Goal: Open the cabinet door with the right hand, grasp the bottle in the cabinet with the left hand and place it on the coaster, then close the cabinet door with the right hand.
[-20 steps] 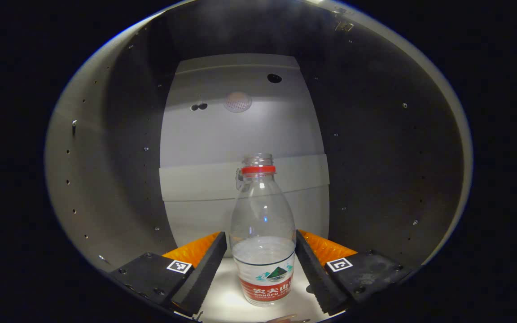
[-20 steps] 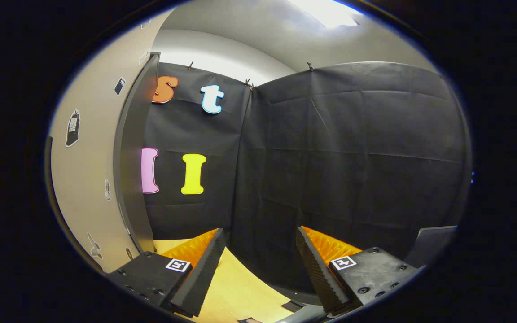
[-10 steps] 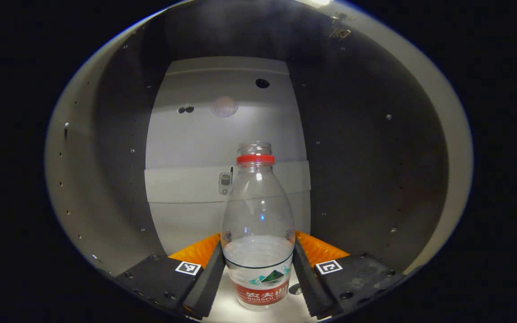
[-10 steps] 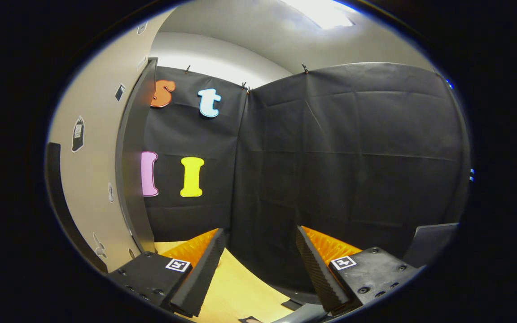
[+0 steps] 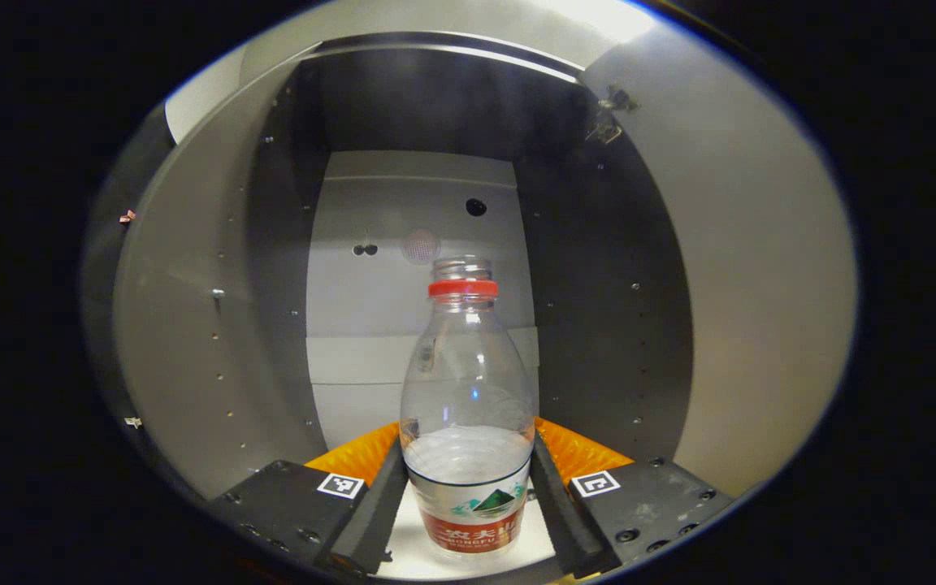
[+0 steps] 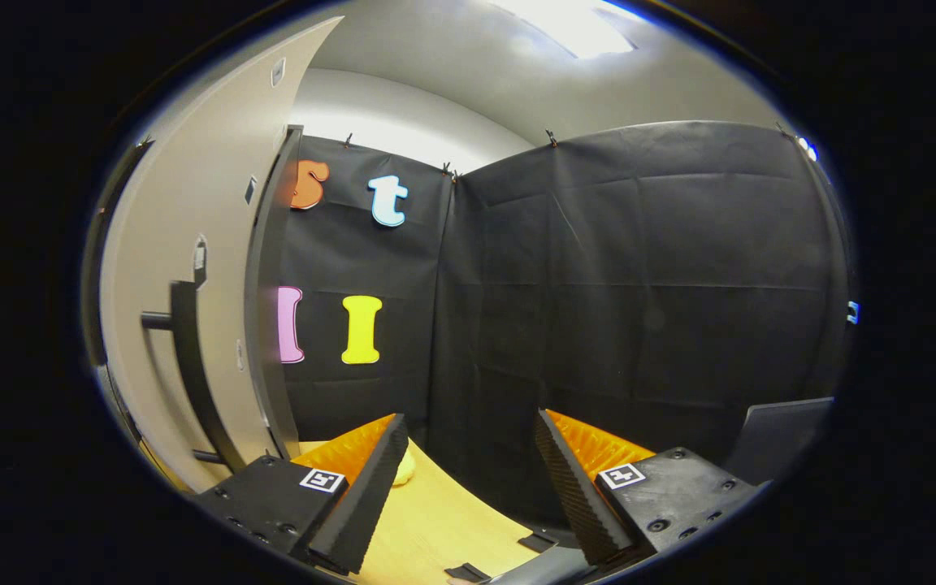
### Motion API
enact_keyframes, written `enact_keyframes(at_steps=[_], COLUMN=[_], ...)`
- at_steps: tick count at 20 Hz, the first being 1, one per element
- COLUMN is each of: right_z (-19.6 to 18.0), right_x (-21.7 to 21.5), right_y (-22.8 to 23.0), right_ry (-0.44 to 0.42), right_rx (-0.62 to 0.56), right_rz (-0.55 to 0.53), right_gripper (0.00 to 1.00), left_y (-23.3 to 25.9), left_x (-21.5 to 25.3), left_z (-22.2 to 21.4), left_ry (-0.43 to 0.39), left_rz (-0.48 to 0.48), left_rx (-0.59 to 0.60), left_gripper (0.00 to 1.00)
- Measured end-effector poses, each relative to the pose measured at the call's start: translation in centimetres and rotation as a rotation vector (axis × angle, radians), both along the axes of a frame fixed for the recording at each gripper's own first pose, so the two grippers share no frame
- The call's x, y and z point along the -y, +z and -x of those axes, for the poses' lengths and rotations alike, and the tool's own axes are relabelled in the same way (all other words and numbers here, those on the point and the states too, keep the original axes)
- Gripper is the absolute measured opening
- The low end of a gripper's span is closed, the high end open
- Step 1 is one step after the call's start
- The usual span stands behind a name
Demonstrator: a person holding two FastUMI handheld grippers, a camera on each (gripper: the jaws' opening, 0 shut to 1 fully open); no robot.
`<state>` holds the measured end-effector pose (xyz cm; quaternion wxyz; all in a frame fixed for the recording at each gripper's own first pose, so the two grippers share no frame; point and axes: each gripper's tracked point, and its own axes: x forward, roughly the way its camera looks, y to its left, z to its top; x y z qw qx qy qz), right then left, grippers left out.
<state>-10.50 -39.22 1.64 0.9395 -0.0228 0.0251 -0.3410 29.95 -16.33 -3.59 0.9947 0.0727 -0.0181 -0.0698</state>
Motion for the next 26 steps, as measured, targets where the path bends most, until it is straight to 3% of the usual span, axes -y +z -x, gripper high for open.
enact_keyframes(at_steps=[3, 16, 21, 26], right_z=[1.6, 5.2, 3.8, 0.8], right_x=[-2.9, -16.0, -20.5, -24.7], right_y=[1.5, 4.4, 4.5, 2.8], right_ry=[0.028, 0.113, 0.172, 0.26], right_rx=[0.033, 0.064, 0.056, 0.036], right_rz=[-0.011, 0.076, 0.105, 0.087], right_gripper=[0.97, 0.97, 0.97, 0.97], left_y=[0.7, 0.1, -1.9, -7.1], left_x=[-0.6, -8.7, -10.7, -12.4], left_z=[3.9, 17.2, 21.1, 24.5], left_ry=[-0.038, -0.12, -0.163, -0.19], left_rz=[0.035, 0.03, 0.013, 0.026], left_rx=[-0.013, -0.046, -0.046, -0.103], left_gripper=[0.78, 0.77, 0.77, 0.78])
